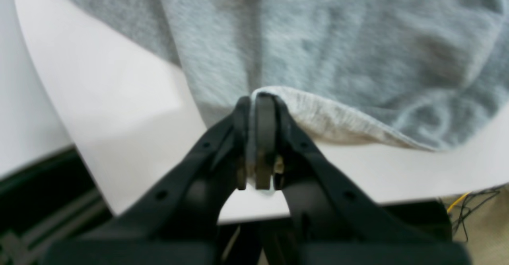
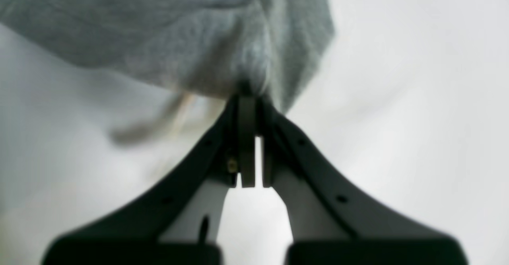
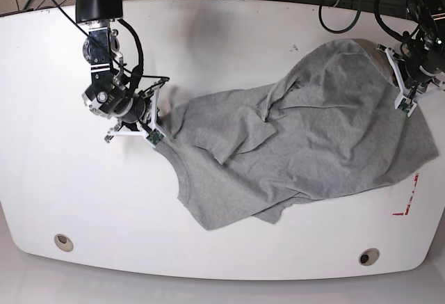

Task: Layout the t-shirt on the table in an organized manner, then fold the t-shirt properly
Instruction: 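Pull the grasped edge with the right gripper away from the left gripper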

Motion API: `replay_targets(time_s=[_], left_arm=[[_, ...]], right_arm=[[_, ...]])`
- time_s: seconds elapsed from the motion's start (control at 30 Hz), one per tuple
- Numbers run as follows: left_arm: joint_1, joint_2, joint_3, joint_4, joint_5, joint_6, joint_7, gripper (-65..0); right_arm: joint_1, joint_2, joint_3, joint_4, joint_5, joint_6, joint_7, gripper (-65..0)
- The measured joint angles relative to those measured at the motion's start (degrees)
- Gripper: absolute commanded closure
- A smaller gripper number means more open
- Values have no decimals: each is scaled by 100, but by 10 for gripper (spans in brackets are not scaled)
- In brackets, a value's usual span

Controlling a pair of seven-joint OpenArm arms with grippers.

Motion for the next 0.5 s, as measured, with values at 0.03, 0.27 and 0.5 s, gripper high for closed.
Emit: replay_targets(time_s=[0.03,0.27,0.5], left_arm=[[-24,0,15,4,-50,0,-31,-1],[-208,-107,72,2,7,2,11,-1],[-310,-109,160,0,-20,0,-9,-1]], right_arm=[[-90,9,57,85,39,-7,2,0],[-566,85,269,542,-33,-7,-216,-6],[-713,46,262,879,63,-4,-184,-190]])
